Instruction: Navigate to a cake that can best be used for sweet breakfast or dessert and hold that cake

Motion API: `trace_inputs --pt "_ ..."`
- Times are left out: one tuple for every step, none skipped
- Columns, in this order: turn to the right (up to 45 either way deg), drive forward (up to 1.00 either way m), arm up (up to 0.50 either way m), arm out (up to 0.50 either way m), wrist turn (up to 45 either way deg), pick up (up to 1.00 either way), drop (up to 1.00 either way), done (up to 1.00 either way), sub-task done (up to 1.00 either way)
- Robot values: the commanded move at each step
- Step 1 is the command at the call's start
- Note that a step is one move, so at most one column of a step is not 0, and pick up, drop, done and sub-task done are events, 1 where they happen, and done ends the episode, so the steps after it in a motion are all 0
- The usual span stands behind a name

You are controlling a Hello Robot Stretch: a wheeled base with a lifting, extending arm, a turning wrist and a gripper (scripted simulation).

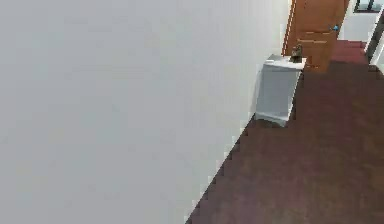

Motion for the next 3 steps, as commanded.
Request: trace_inputs --pt "45.0 0.0 0.0 0.0 0.0 0.0 0.0 0.0 0.0" --pt "18.0 0.0 0.0 0.0 0.0 0.0 0.0 0.0 0.0" --pt "0.0 0.25 0.0 0.0 0.0 0.0 0.0 0.0 0.0"
